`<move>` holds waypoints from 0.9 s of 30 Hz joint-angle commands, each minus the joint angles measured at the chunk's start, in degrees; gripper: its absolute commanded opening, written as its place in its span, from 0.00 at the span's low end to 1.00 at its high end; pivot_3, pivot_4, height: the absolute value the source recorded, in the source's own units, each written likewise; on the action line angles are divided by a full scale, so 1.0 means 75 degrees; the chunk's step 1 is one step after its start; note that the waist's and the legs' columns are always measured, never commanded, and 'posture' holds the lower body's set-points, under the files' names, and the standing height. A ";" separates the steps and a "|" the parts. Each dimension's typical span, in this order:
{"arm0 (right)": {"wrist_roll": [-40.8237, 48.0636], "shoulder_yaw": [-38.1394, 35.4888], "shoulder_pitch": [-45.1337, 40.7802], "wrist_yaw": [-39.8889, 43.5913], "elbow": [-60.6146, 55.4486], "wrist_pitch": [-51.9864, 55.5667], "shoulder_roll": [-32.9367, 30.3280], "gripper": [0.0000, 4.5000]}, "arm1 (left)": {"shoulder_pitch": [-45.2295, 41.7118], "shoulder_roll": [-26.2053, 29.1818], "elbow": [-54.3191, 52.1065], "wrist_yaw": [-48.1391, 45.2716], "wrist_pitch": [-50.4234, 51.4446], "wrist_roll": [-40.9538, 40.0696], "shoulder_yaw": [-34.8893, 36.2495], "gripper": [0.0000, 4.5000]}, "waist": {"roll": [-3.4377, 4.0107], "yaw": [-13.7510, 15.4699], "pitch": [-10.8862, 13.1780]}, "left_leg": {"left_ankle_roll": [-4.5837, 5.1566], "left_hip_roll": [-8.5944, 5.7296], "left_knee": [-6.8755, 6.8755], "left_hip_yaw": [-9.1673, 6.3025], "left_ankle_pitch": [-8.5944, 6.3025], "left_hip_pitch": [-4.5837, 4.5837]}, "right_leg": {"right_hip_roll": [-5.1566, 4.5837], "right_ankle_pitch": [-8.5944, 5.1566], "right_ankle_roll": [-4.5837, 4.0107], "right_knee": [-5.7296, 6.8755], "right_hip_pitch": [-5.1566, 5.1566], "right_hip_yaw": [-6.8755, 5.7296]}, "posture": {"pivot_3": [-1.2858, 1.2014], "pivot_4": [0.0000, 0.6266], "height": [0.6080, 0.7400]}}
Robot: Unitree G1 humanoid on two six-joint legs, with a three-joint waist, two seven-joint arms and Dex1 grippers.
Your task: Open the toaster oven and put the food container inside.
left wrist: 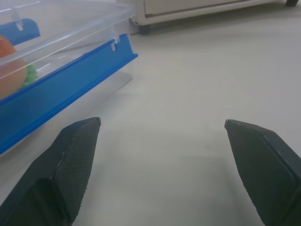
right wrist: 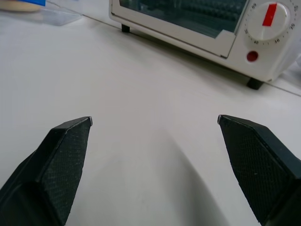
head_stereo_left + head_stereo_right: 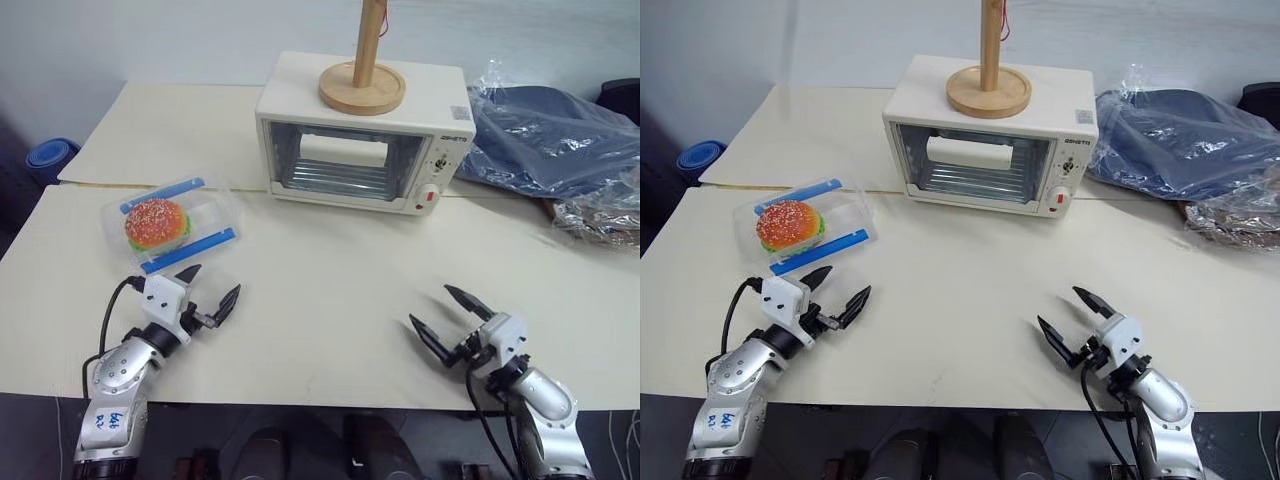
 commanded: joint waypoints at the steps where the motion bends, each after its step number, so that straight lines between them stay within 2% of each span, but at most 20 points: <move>1: 0.0274 -0.0102 -0.0161 -0.0024 -0.0366 0.0086 -0.0028 0.99 | -0.0071 0.0096 -0.0378 -0.0139 0.0369 -0.0427 0.0161 1.00 | 0.0002 -0.0010 0.0002 | 0.0000 0.0001 -0.0006 0.0001 0.0000 0.0012 | 0.0002 0.0000 0.0000 -0.0001 0.0010 0.0001 | 0.52 0.24 1.00; 2: 0.0350 -0.0108 -0.0327 -0.0077 -0.0433 0.0218 -0.0014 0.99 | -0.0137 0.0075 -0.0523 -0.0172 0.0537 -0.0706 0.0282 1.00 | 0.0005 -0.0015 0.0004 | 0.0000 0.0003 -0.0012 0.0001 -0.0001 0.0026 | 0.0003 -0.0001 -0.0001 -0.0006 0.0023 0.0001 | 0.52 0.24 1.00; 6: 0.0855 0.0080 -0.1463 0.0005 -0.0855 0.1372 -0.0165 0.99 | -0.0131 0.0730 -0.1314 -0.1372 0.1742 -0.2591 0.0745 1.00 | 0.0009 -0.0043 0.0008 | 0.0002 0.0007 -0.0014 -0.0001 -0.0003 0.0055 | 0.0003 -0.0001 -0.0002 -0.0014 0.0057 0.0000 | 0.52 0.24 1.00; 9: 0.0953 0.0253 -0.2350 -0.0069 -0.0983 0.2420 -0.0248 0.99 | -0.0298 0.1287 -0.1455 -0.1642 0.2336 -0.3268 0.1188 1.00 | 0.0027 -0.0009 0.0013 | 0.0000 0.0009 -0.0014 -0.0009 -0.0004 0.0056 | 0.0002 -0.0004 -0.0006 -0.0014 0.0057 -0.0007 | 0.52 0.24 1.00; 14: 0.0670 0.0559 -0.4259 -0.0461 -0.0356 0.3398 0.0073 0.99 | -0.0898 0.2005 -0.1463 -0.1890 0.2718 -0.3695 0.1629 1.00 | 0.0030 -0.0008 0.0016 | -0.0002 0.0004 -0.0014 -0.0013 -0.0005 0.0046 | -0.0001 -0.0005 -0.0008 -0.0026 0.0054 -0.0013 | 0.52 0.24 1.00; 21: 0.0237 0.0696 -0.5712 -0.0626 0.0932 0.3058 0.0747 0.99 | -0.1145 0.1720 -0.1730 -0.1544 0.2748 -0.3764 0.1651 1.00 | 0.0030 -0.0014 0.0016 | -0.0003 0.0004 -0.0024 -0.0014 -0.0006 0.0034 | -0.0002 -0.0003 -0.0004 -0.0060 0.0054 -0.0021 | 0.52 0.24 1.00; 27: 0.0291 0.0879 -0.6041 -0.0221 0.0997 0.2773 0.1146 0.99 | -0.0850 0.1496 -0.1904 -0.1439 0.2710 -0.3564 0.1512 1.00 | 0.0031 -0.0079 0.0016 | -0.0008 0.0005 -0.0026 0.0001 -0.0004 0.0022 | -0.0001 0.0005 0.0010 -0.0069 0.0038 -0.0007 | 0.52 0.24 1.00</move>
